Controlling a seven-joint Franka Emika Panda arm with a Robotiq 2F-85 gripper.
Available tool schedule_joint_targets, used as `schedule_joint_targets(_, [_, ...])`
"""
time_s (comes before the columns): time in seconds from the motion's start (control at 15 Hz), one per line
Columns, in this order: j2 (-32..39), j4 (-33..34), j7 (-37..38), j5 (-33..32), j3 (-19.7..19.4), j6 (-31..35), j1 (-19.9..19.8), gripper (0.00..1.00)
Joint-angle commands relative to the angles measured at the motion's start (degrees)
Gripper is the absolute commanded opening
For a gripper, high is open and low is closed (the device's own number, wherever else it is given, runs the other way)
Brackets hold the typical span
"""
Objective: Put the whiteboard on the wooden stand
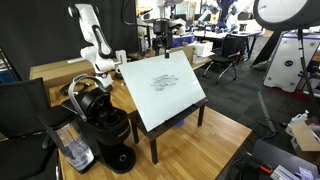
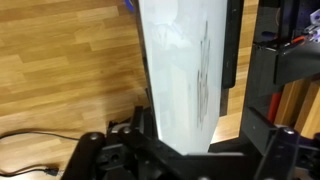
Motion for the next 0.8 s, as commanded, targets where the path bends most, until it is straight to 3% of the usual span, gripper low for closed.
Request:
schedule_joint_targets(0.0, [-2.4, -2.2, 0.7, 1.0, 0.3, 4.3, 0.3, 1.0])
schedule_joint_targets(0.2, [-4.1, -3.1, 1.4, 1.1, 0.3, 6.6, 0.8, 1.0])
schedule_joint_targets(0.73, [-10.9, -5.6, 20.6, -0.5, -0.7, 11.7, 3.9, 1.0])
